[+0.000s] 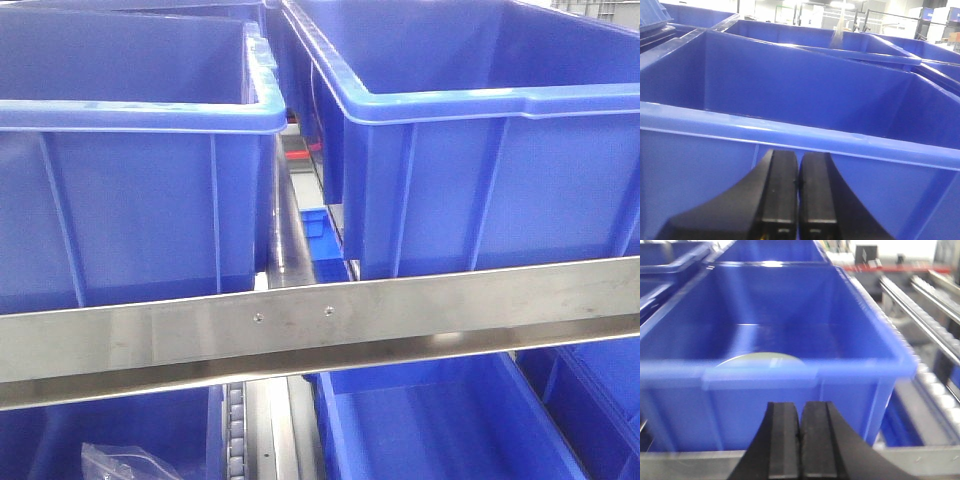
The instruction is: Place green plate on second shelf with right arm
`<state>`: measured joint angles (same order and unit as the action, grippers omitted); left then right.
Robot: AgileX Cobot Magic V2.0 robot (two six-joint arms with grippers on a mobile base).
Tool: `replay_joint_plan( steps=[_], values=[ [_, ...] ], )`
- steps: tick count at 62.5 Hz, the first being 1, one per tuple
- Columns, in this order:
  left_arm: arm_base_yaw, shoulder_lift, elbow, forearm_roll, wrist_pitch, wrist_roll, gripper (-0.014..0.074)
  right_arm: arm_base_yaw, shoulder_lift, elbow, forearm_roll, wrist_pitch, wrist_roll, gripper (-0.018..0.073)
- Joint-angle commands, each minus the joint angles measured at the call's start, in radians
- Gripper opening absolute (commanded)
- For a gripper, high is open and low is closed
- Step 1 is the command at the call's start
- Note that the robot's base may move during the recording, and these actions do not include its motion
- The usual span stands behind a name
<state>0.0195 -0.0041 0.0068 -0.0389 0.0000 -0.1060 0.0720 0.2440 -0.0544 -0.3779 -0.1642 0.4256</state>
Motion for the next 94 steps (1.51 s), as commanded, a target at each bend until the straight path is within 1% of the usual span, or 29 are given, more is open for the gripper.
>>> replay_joint_plan(
  steps=[1,3,6,12,22,40,49,56,63,66,70,73,78,82,86,94],
  values=[
    [-0.002,-0.018,0.041,-0.006,-0.081,-0.003,0.013,0.002,-0.096,0.073,-0.007,-0.147,0.0,0.0048],
    [-0.002,-0.018,0.041,-0.006,-0.081,-0.003,0.013,0.002,-0.138,0.061,-0.012,-0.054,0.013,0.0048],
    [-0.002,-0.018,0.041,-0.006,-0.081,-0.003,0.013,0.002,-0.197,0.056,-0.012,0.002,0.022,0.0048],
    [-0.002,-0.018,0.041,-0.006,-0.081,-0.003,0.013,0.002,-0.281,0.058,-0.025,0.069,0.018,0.0048],
    [-0.002,-0.018,0.041,-0.006,-0.079,-0.003,0.013,0.002,-0.227,0.063,-0.023,0.065,0.025,0.0048],
    [-0.002,-0.018,0.041,-0.006,-0.079,-0.003,0.013,0.002,-0.224,0.063,-0.023,-0.019,0.025,0.0048],
    [-0.002,-0.018,0.041,-0.006,-0.079,-0.003,0.013,0.002,-0.234,0.063,-0.023,-0.015,0.025,0.0048],
    [-0.002,-0.018,0.041,-0.006,-0.079,-0.003,0.013,0.002,-0.275,0.063,-0.023,0.02,0.025,0.0048],
    [-0.002,-0.018,0.041,-0.006,-0.079,-0.003,0.013,0.002,-0.274,0.063,0.017,0.062,0.026,0.0048],
    [-0.002,-0.018,0.041,-0.006,-0.079,-0.003,0.013,0.002,-0.276,0.063,0.055,0.093,0.025,0.0048],
    [-0.002,-0.018,0.041,-0.006,-0.079,-0.003,0.013,0.002,-0.276,0.063,0.138,0.139,0.01,0.0048],
    [-0.002,-0.018,0.041,-0.006,-0.079,-0.003,0.013,0.002,-0.276,0.063,0.201,0.164,-0.027,0.0048],
    [-0.002,-0.018,0.041,-0.006,-0.079,-0.003,0.013,0.002,-0.276,0.063,0.268,0.181,-0.109,0.0048],
    [-0.002,-0.018,0.041,-0.006,-0.079,-0.003,0.013,0.002,-0.276,0.063,0.285,0.164,-0.179,0.0048],
    [-0.002,-0.018,0.041,-0.006,-0.079,-0.003,0.013,0.002,-0.276,0.063,0.288,0.164,-0.223,0.0048],
    [-0.002,-0.018,0.041,-0.006,-0.079,-0.003,0.013,0.002,-0.276,0.063,0.289,0.164,-0.231,0.0048]
  ],
)
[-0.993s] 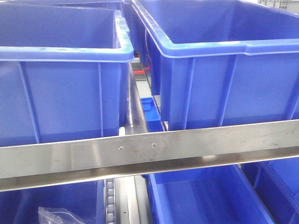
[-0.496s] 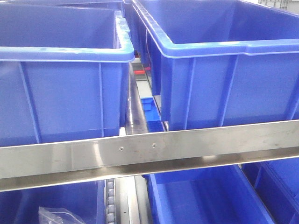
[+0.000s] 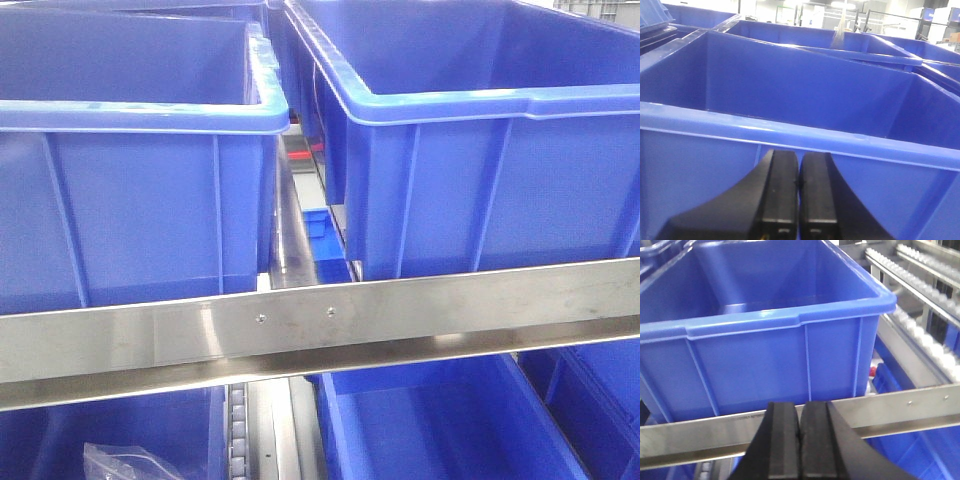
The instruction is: Place green plate on second shelf with right arm
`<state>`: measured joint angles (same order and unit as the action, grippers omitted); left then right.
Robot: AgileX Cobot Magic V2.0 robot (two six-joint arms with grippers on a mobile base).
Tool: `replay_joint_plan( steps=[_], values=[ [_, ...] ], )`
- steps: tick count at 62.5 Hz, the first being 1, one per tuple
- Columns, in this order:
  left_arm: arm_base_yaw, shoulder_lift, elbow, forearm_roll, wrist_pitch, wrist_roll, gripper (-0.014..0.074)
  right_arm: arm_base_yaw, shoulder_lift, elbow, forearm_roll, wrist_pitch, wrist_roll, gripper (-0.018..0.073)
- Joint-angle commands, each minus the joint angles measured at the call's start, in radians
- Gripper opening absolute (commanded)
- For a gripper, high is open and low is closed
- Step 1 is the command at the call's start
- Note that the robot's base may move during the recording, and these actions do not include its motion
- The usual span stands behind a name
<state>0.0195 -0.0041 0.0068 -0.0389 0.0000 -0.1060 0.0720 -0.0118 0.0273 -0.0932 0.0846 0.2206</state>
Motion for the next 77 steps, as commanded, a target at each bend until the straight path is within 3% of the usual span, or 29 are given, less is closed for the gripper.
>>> replay_joint_plan(
  steps=[1,13,24,77],
  values=[
    [-0.002,-0.018,0.041,-0.006,-0.079,-0.003,0.013,0.002,-0.02,-0.018,0.004,-0.085,-0.026,0.0048],
    [-0.002,-0.018,0.041,-0.006,-0.079,-0.003,0.013,0.002,-0.019,-0.018,0.004,-0.085,-0.044,0.0048],
    [-0.002,-0.018,0.041,-0.006,-0.079,-0.003,0.013,0.002,-0.019,-0.018,0.004,-0.085,-0.145,0.0048],
    [-0.002,-0.018,0.041,-0.006,-0.079,-0.003,0.013,0.002,-0.019,-0.018,0.004,-0.085,-0.146,0.0048]
  ],
)
